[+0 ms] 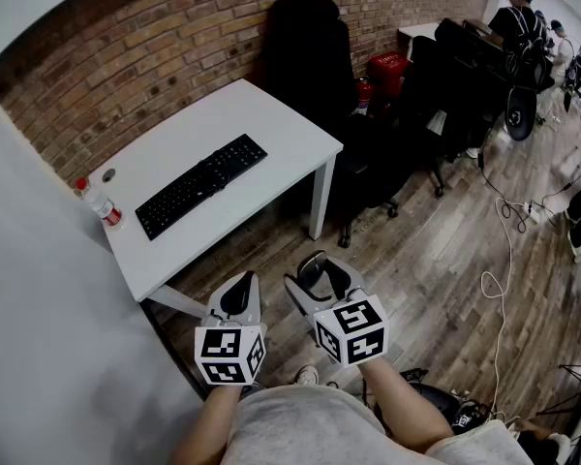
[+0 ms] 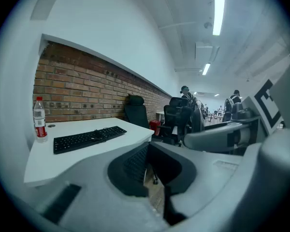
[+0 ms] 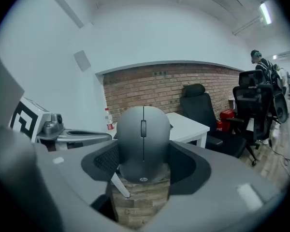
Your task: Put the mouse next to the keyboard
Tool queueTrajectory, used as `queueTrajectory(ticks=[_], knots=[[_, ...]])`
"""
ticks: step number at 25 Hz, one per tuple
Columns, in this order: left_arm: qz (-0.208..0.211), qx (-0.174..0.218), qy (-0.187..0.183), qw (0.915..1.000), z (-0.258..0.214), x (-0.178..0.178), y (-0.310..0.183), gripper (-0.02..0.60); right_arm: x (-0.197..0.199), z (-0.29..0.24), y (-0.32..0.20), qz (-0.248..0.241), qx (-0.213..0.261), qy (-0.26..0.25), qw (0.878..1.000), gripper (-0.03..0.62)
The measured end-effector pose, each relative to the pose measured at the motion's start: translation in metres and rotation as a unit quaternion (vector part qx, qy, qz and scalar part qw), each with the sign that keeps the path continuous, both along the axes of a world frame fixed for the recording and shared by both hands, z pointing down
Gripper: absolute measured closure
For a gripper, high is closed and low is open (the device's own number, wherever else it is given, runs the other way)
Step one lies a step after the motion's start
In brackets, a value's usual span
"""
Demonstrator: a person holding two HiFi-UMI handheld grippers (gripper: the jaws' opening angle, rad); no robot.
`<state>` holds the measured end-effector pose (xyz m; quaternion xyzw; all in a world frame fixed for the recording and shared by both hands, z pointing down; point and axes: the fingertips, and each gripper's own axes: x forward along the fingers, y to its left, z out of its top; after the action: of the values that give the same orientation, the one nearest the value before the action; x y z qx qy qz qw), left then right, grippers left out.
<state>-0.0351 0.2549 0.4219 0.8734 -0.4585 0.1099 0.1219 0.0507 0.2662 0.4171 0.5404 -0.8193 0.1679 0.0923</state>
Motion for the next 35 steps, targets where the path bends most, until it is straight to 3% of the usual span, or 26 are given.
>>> queueTrajectory(ticks=[9, 18, 35], knots=[[0.004, -0.003, 0.0, 1.0, 0.002, 0.017, -0.004, 0.589, 0.014, 0.004, -0.004, -0.004, -0.007, -0.008, 1.0, 0.289], [-0.005, -0.011, 0.011, 0.9999, 0.008, 0.012, -0.033, 0.589, 0.01, 0.016, -0.031, -0.009, -0.02, -0.003, 1.0, 0.289], [0.007, -0.034, 0.029, 0.9989, 0.021, -0.006, -0.197, 0.589, -0.004, 0.023, -0.19, 0.007, -0.04, 0.012, 0.999, 0.289]])
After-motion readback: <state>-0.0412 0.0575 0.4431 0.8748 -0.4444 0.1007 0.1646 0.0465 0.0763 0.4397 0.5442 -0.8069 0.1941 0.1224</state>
